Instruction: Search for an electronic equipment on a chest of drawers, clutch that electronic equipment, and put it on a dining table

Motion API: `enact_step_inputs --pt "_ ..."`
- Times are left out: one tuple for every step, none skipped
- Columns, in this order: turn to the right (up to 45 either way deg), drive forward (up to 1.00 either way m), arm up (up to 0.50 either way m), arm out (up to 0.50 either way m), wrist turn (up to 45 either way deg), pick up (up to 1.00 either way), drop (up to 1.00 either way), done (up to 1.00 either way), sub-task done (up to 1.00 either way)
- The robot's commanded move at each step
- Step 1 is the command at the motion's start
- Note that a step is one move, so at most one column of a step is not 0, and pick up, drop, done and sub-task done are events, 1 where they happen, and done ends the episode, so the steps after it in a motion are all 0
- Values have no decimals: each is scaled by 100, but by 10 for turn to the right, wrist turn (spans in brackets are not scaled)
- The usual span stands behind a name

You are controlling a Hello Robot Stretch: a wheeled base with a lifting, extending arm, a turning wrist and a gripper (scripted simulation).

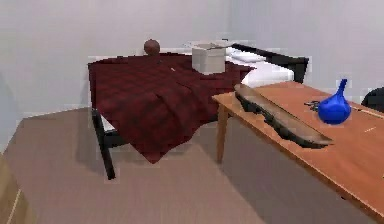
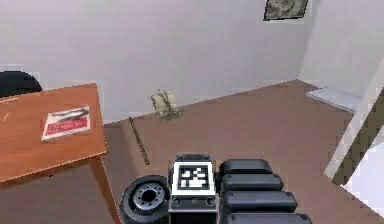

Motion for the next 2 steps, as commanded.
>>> enact_step_inputs --pt "0 80 0 0 0 0 0 0 0" --pt "390 0 0 0 0 0 0 0 0"
